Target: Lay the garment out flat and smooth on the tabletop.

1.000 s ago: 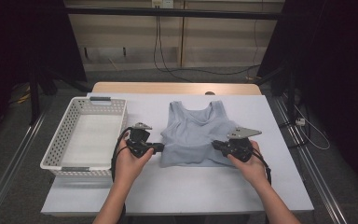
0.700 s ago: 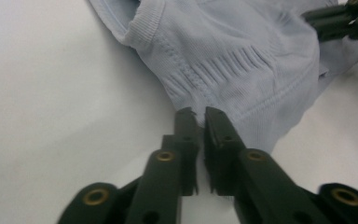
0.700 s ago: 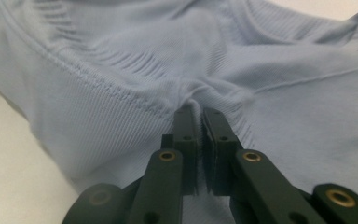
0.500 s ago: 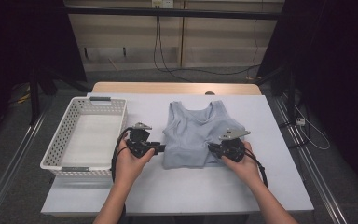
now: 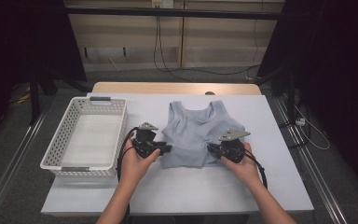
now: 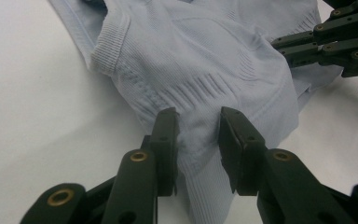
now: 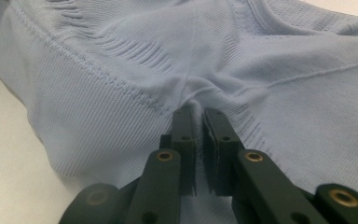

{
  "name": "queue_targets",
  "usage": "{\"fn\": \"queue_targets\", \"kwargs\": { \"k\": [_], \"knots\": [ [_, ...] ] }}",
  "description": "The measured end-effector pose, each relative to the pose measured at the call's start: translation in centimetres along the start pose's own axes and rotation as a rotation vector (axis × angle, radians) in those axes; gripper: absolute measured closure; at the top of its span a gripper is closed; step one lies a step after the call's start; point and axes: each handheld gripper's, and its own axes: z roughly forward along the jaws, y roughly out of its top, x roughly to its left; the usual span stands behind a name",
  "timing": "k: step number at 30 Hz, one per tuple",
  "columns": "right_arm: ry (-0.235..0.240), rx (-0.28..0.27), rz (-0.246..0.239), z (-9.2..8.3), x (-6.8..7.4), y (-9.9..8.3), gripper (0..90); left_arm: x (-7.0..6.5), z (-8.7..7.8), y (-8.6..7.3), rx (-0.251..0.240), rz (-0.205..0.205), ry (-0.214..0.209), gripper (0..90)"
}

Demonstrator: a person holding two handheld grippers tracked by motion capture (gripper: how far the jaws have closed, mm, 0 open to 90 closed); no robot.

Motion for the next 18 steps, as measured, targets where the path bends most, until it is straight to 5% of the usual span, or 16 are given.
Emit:
{"fn": "queue_targets", "kwargs": {
  "k": [8,18],
  "knots": [
    [0.001,0.005,-0.004,0.0,0.2,0.0,84.6,-0.3,0.8,0.2,0.042,0.016,0.012,81.5],
    [0.001,-0.004,-0.007,-0.2,0.2,0.1,84.7,-0.2,0.9,0.3,0.046,0.022,0.026,85.8]
  ]
}}
